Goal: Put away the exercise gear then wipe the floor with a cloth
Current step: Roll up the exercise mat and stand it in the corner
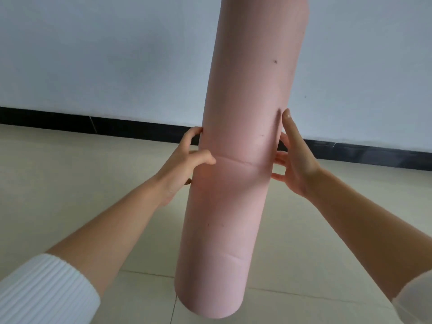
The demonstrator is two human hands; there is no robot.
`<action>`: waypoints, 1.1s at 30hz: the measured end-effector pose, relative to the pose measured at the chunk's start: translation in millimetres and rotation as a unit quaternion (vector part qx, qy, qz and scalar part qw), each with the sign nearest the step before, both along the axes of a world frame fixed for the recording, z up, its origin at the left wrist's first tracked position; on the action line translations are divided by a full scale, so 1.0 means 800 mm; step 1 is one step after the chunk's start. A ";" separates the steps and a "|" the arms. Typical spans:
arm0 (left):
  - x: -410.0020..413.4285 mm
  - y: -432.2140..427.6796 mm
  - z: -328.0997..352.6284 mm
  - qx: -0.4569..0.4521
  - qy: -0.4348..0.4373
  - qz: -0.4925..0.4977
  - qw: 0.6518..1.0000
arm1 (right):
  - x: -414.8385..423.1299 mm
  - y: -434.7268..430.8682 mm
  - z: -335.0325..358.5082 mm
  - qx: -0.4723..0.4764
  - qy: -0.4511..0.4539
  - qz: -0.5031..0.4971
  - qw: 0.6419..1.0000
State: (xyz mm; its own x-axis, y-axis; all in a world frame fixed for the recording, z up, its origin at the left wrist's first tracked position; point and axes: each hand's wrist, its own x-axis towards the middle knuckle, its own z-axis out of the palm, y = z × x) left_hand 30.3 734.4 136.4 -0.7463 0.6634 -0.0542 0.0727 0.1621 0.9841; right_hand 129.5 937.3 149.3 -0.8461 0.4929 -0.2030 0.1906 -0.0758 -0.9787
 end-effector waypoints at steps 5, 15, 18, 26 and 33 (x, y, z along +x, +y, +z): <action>0.019 0.087 0.031 0.019 -0.023 0.013 0.999 | 0.045 0.081 0.042 0.004 0.012 -0.036 0.999; 0.052 0.172 0.088 0.001 -0.009 0.079 0.997 | 0.094 0.169 0.098 -0.048 0.007 -0.055 0.997; 0.052 0.178 0.147 0.024 -0.030 0.069 0.997 | 0.084 0.175 0.151 -0.045 0.014 -0.048 0.998; 0.037 0.188 0.303 -0.030 -0.307 0.188 0.933 | 0.059 0.191 0.303 -0.102 -0.148 0.036 0.983; 0.038 0.204 0.378 -0.169 -0.274 0.149 0.935 | 0.035 0.177 0.361 0.015 -0.211 0.076 0.974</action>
